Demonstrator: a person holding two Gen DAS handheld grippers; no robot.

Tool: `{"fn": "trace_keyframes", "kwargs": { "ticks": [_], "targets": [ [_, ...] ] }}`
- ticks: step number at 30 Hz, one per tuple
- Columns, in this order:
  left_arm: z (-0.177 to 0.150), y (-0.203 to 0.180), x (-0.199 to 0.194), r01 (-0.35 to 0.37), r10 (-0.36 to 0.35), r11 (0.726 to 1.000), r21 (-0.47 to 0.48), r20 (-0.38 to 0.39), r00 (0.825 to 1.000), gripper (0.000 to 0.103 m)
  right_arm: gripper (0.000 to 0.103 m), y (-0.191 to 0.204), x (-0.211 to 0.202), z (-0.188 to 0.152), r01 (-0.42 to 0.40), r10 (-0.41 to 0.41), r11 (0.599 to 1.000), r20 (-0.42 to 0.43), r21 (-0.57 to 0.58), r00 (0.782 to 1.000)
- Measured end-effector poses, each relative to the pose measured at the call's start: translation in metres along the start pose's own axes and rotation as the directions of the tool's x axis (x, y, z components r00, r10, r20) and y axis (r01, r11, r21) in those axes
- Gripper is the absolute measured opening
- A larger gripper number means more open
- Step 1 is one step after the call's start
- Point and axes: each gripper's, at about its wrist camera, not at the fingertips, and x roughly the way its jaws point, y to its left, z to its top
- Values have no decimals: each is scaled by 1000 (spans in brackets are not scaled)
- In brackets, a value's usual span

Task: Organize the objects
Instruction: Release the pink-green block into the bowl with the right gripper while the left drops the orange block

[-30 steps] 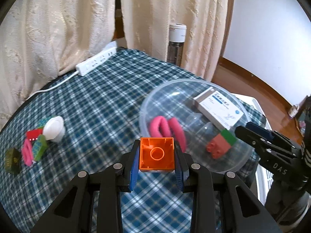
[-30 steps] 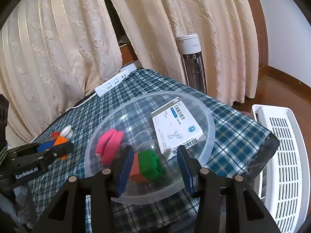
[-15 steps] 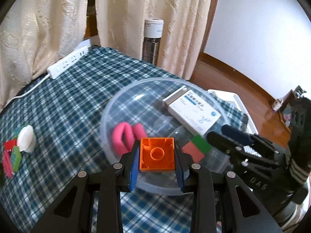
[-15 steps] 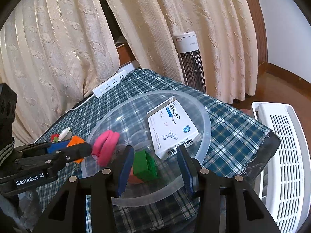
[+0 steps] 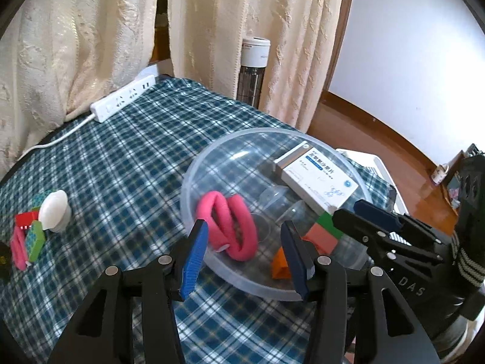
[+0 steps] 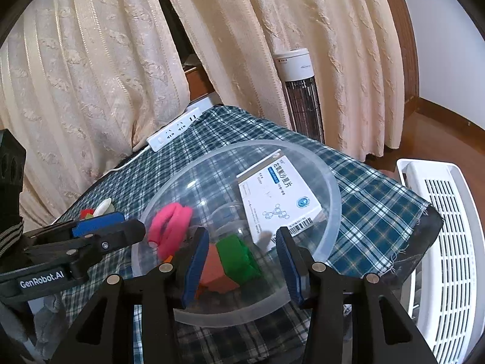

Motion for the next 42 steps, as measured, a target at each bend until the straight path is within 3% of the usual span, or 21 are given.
{"fn": "trace_keyframes", "kwargs": {
  "ticks": [2, 5, 10, 31, 42],
  "targets": [
    [-2, 4, -1, -12, 12, 1000, -5, -2, 1000, 54, 49, 2, -1, 0, -2, 2, 1000, 0, -2, 1000],
    [-4, 11, -3, -36, 36, 999, -26, -7, 999, 65, 53, 5, -1, 0, -8, 8, 1000, -7, 5, 1000],
    [-8, 26, -8, -97, 97, 994, -54, 0, 995, 66, 58, 10, -1, -1, -10, 10, 1000, -17, 14, 1000],
    [-31, 84, -32, -157, 159, 975, -159, 0, 987, 66, 59, 61, 0, 0, -57, 55, 996, -24, -70, 998],
    [-43, 127, -47, -217, 221, 953, -213, -2, 975, 66, 66, 94, 7, 1, -106, 102, 986, -38, -131, 994]
  ]
}}
